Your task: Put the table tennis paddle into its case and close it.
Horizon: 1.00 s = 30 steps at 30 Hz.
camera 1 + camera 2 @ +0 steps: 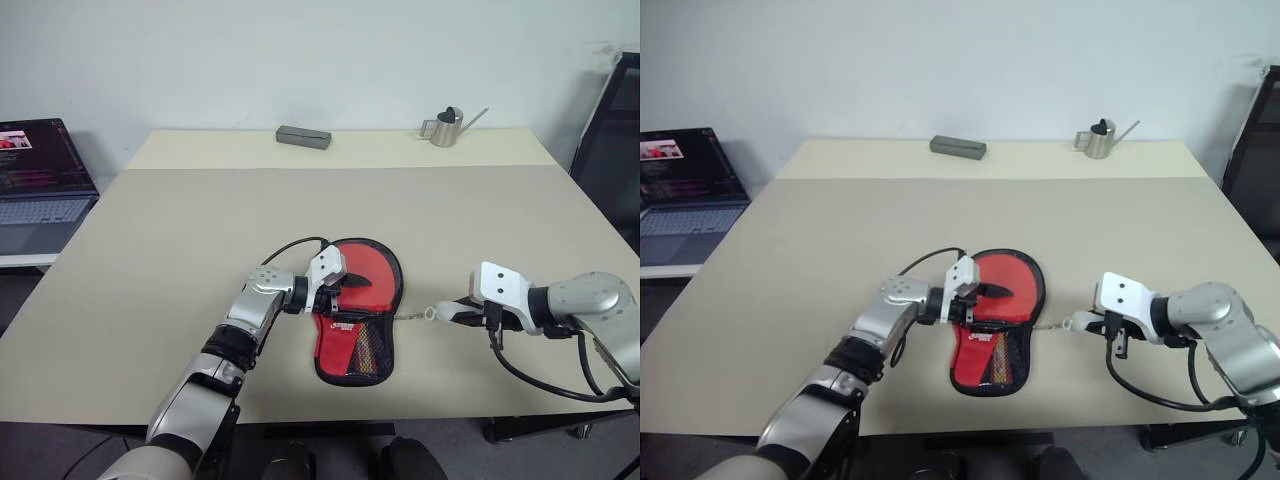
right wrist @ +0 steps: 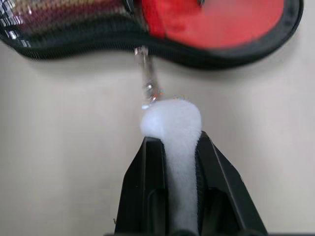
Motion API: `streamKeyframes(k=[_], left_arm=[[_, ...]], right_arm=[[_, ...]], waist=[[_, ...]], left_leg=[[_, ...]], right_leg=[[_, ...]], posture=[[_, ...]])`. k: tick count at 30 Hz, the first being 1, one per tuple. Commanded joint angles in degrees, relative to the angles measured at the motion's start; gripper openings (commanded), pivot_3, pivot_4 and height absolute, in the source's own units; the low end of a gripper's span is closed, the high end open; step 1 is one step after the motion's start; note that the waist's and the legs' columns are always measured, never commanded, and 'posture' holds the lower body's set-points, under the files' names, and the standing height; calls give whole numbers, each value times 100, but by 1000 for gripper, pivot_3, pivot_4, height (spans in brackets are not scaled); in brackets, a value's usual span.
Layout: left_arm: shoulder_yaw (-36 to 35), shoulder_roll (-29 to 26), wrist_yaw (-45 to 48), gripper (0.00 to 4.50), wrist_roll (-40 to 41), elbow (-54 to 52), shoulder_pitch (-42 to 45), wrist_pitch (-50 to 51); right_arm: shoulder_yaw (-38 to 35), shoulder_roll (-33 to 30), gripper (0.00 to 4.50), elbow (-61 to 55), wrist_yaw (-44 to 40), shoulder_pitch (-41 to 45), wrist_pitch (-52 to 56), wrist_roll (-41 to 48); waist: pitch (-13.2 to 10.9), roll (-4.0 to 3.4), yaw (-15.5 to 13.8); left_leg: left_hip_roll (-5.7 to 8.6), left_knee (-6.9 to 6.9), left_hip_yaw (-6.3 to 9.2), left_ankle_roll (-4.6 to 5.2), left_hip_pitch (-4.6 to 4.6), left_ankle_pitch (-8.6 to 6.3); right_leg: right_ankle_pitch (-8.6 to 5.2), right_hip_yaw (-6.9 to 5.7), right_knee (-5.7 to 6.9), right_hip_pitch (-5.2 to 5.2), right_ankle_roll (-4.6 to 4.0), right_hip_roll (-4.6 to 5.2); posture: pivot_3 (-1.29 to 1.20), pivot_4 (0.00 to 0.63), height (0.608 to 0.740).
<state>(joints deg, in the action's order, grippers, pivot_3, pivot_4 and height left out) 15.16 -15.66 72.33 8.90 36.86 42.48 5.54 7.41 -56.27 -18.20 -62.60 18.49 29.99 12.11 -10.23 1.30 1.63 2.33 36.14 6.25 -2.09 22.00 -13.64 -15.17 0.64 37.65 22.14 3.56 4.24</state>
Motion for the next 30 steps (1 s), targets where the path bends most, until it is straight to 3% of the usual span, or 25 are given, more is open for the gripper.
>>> streamKeyframes(k=[1, 13, 30], left_arm=[[62, 12, 170, 3896, -115, 436, 28, 199], [380, 1, 82, 3896, -718, 1009, -25, -770], [425, 190, -36, 3896, -741, 1294, -104, -822]], right_arm=[[-188, -15, 222, -235, -25, 164, 128, 144], [-99, -67, 222, -513, 73, -148, 87, 38], [-272, -199, 210, -1351, 124, -763, 242, 211]], waist=[[0, 0, 0], [16, -2, -6], [81, -12, -29]], left_leg=[[0, 0, 1, 0, 0, 0], [-1, 0, 2, 0, -15, 0], [-1, -2, 14, 1, -52, -2]], right_leg=[[0, -1, 0, 0, 1, 0], [-6, -1, 1, -14, 10, 0], [1, -13, -62, -84, 37, 1]], posture=[[0, 150, 740], [0, 150, 740], [0, 150, 740]])
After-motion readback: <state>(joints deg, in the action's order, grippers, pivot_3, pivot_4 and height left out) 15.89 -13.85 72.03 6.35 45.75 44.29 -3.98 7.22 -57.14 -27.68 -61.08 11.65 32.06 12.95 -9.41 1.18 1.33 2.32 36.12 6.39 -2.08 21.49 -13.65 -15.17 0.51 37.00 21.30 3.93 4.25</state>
